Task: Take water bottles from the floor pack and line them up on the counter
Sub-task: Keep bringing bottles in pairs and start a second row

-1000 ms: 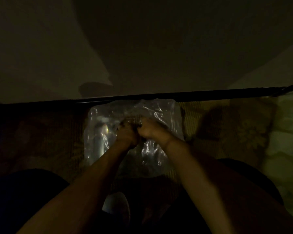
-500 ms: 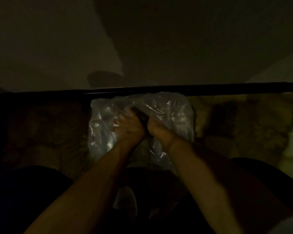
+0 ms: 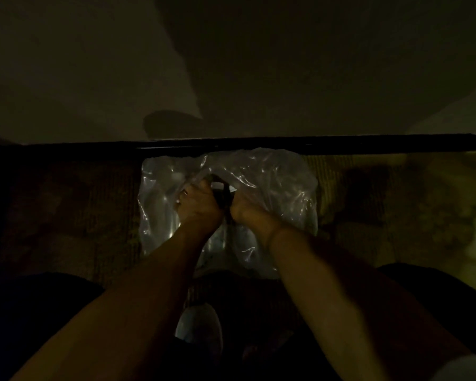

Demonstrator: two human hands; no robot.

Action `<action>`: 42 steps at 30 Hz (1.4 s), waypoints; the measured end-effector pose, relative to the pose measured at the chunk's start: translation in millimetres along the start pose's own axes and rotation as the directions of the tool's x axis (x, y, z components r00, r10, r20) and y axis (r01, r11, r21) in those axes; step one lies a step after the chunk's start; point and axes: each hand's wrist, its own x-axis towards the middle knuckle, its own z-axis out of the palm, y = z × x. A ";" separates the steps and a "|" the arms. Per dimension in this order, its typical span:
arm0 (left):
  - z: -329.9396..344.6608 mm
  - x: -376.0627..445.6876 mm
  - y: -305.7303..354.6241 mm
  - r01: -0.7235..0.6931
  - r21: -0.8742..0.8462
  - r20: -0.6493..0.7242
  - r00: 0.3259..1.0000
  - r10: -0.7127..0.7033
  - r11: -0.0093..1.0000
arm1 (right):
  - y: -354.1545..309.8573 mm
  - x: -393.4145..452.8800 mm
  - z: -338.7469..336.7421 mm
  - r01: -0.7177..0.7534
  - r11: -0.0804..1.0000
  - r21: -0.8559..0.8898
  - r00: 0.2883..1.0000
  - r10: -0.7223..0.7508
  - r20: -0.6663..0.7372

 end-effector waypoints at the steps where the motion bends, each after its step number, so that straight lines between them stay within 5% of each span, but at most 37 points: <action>1: 0.8 -0.7 -1.9 -0.021 -0.029 -0.011 1.000 0.021 0.999 | -2.7 0.7 -1.3 0.001 1.000 0.005 1.000 -0.001 0.000; 4: -1.0 -8.4 -1.6 -0.104 -0.092 -0.056 0.994 0.099 0.990 | -10.2 -1.5 -10.2 0.021 0.999 -0.035 0.999 -0.023 -0.044; 12: -28.8 -32.8 7.7 -0.354 -0.216 -0.070 0.935 0.347 0.910 | -28.9 -55.9 -59.0 0.063 0.981 -0.182 0.991 -0.040 0.128; 16: -37.3 -46.4 13.8 -0.430 -0.111 -0.037 0.903 0.429 0.896 | -23.0 -74.7 -65.1 0.051 0.947 -0.316 0.999 -0.051 0.006; 24: -61.6 -69.0 25.3 -0.554 -0.014 -0.035 0.833 0.553 0.833 | -24.7 -106.4 -66.1 -0.018 0.952 -0.306 0.954 -0.075 -0.290; 32: -119.8 -82.6 54.0 -0.578 -0.077 -0.123 0.814 0.568 0.812 | -46.7 -135.0 -133.6 0.034 0.907 -0.419 0.951 -0.159 -0.267; 42: -180.1 -100.9 76.2 -0.458 -0.320 -0.161 0.889 0.429 0.829 | -58.6 -180.0 -195.1 0.235 0.965 -0.115 0.957 -0.250 -0.145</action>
